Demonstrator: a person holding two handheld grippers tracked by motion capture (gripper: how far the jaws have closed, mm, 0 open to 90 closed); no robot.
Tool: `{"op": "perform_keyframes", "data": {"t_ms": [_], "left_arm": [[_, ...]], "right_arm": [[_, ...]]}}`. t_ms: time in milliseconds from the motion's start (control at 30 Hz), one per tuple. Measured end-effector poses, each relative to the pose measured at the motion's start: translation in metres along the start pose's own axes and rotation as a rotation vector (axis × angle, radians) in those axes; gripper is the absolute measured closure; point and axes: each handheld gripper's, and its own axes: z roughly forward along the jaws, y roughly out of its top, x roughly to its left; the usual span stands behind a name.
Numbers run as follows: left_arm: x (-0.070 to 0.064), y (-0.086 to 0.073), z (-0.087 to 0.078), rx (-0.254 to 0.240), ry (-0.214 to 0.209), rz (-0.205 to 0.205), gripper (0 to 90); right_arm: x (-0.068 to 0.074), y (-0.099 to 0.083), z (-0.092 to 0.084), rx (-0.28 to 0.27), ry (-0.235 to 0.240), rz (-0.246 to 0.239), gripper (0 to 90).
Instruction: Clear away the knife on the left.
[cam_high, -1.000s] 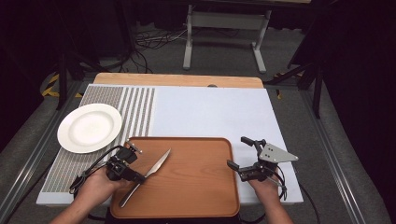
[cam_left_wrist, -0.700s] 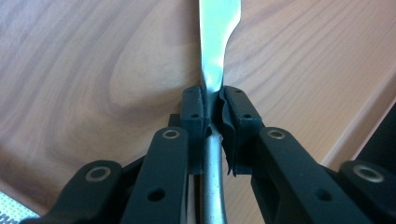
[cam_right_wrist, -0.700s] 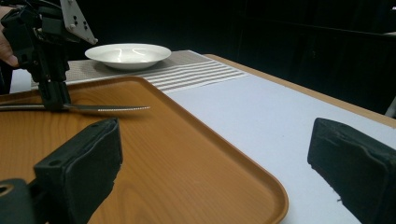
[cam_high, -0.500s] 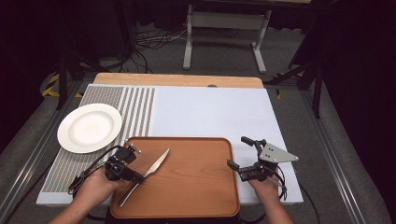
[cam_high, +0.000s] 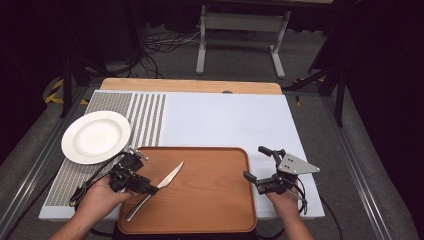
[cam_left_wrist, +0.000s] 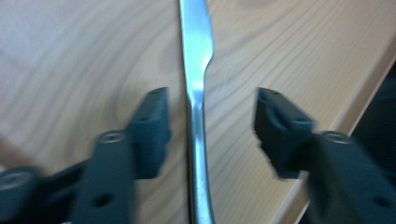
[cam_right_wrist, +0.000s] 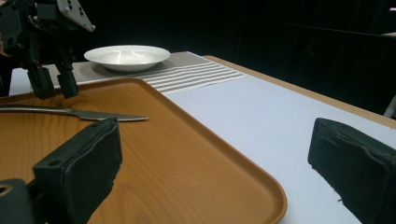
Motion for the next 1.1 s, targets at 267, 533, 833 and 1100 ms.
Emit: {"op": "perform_keyframes", "data": {"t_ms": [267,533,833,1100], "left_arm": [[-0.016,0.0,-0.009,-0.116,0.036,0.157,20.3],[-0.026,0.002,-0.01,-0.18,0.016,0.231,40.7],[-0.031,0.004,0.001,-0.186,0.076,0.342,78.7],[-0.03,0.009,0.017,-0.13,0.098,0.375,90.0]], "right_arm": [[0.0,0.0,0.0,-0.002,0.0,0.003,3.5],[0.0,0.0,0.0,-0.003,0.001,0.004,3.5],[0.0,0.0,0.0,-0.005,0.003,-0.001,3.5],[0.0,0.0,0.0,-0.005,0.006,-0.002,3.5]]}}
